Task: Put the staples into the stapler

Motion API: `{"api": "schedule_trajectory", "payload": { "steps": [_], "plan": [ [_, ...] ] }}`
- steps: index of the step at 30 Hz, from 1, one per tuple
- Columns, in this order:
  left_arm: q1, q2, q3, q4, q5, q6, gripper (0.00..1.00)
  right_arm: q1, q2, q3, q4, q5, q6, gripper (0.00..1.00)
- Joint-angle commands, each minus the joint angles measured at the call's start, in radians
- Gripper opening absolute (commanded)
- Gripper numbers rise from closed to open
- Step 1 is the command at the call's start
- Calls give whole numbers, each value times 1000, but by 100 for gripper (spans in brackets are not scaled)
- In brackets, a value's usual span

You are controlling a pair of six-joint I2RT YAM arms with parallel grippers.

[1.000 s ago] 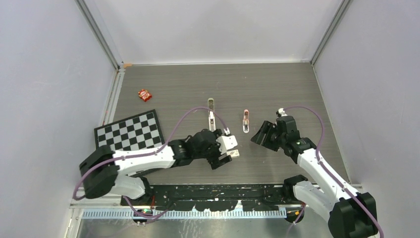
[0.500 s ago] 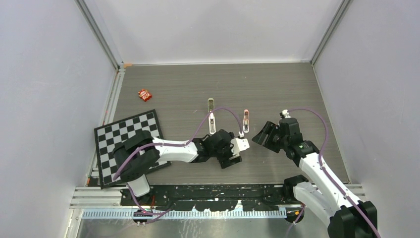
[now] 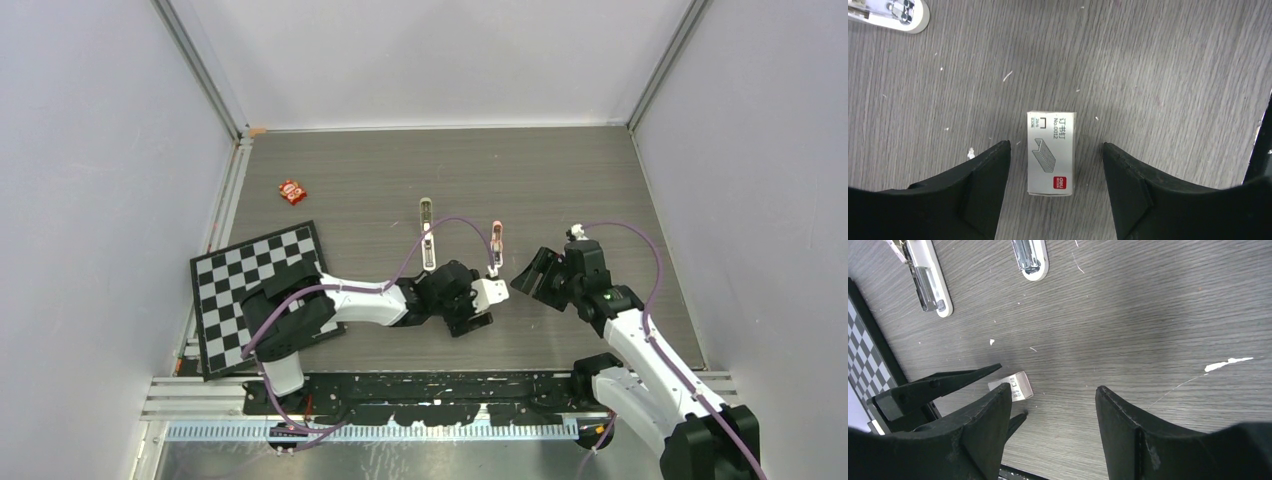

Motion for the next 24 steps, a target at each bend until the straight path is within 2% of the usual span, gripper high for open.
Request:
{"api": "schedule_trajectory", "payload": {
  "steps": [1, 7, 14, 24],
  "plan": [
    [4, 28, 37, 27, 29, 20, 67, -5, -20, 1, 27, 8, 5, 67],
    [11, 32, 33, 24, 57, 9, 58, -8, -25, -2, 27, 3, 7, 67],
    [13, 19, 24, 15, 58, 4, 36, -7, -10, -9, 50, -59, 6, 69],
    [25, -26, 8, 4, 42, -14, 32, -7, 4, -22, 113, -143, 22, 71]
  ]
}}
